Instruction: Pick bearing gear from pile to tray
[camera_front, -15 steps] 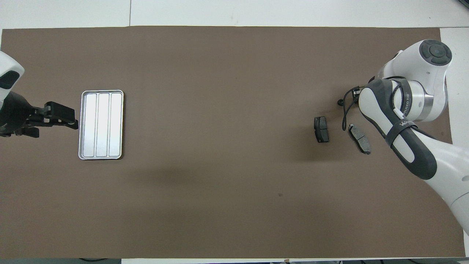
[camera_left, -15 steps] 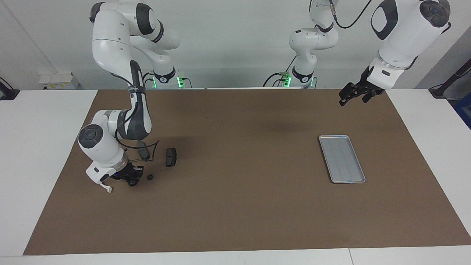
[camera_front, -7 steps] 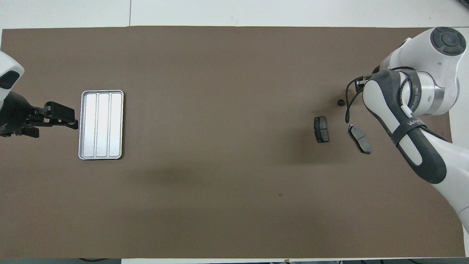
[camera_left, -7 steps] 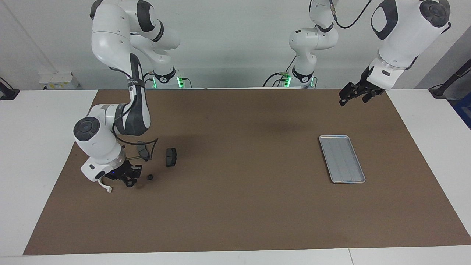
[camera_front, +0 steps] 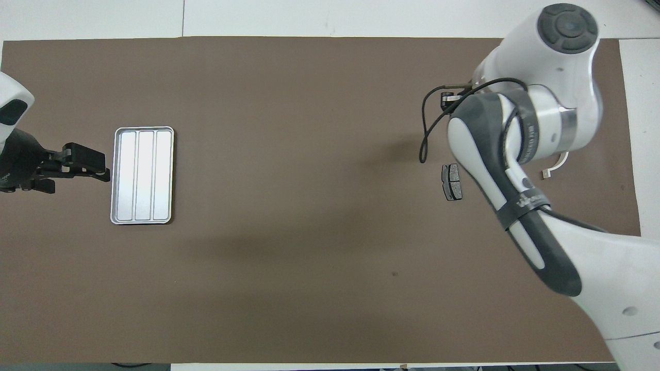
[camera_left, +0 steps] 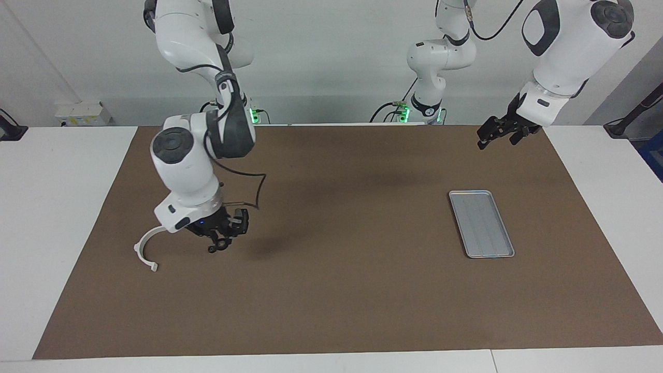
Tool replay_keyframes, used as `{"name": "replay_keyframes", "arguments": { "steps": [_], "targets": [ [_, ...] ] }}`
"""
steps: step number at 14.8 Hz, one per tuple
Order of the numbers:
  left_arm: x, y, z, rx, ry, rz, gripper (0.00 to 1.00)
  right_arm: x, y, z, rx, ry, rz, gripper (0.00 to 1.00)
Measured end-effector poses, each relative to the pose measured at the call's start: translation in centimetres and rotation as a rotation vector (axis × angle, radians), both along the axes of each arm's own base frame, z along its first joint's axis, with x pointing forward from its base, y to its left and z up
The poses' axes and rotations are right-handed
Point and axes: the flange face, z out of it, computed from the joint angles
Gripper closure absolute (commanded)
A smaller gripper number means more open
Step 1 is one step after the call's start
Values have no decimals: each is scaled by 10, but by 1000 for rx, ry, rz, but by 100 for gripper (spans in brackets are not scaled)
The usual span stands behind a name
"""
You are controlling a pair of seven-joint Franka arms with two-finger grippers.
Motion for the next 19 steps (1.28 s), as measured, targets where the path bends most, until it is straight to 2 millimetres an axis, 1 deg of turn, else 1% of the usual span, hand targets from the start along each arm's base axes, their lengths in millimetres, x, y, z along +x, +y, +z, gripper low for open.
{"name": "replay_keyframes", "arguments": {
  "steps": [1,3,4,5,6,9,12,16,19],
  "targets": [
    [0,0,0,0,0,0,0,-9,33,1,1,-1,-38,81],
    [0,0,0,0,0,0,0,-29,90,1,3,-2,-99,81],
    [0,0,0,0,0,0,0,-39,113,0,5,0,-126,80],
    [0,0,0,0,0,0,0,-49,132,-1,5,3,-150,80],
    [0,0,0,0,0,0,0,-58,146,-4,4,6,-167,80],
    [0,0,0,0,0,0,0,-75,174,-14,11,2,-201,80],
    [0,0,0,0,0,0,0,-94,200,-41,28,-12,-208,80],
    [0,0,0,0,0,0,0,-113,218,-80,36,-10,-197,80],
    [0,0,0,0,0,0,0,-119,226,-100,50,-3,-199,80]
  ]
}}
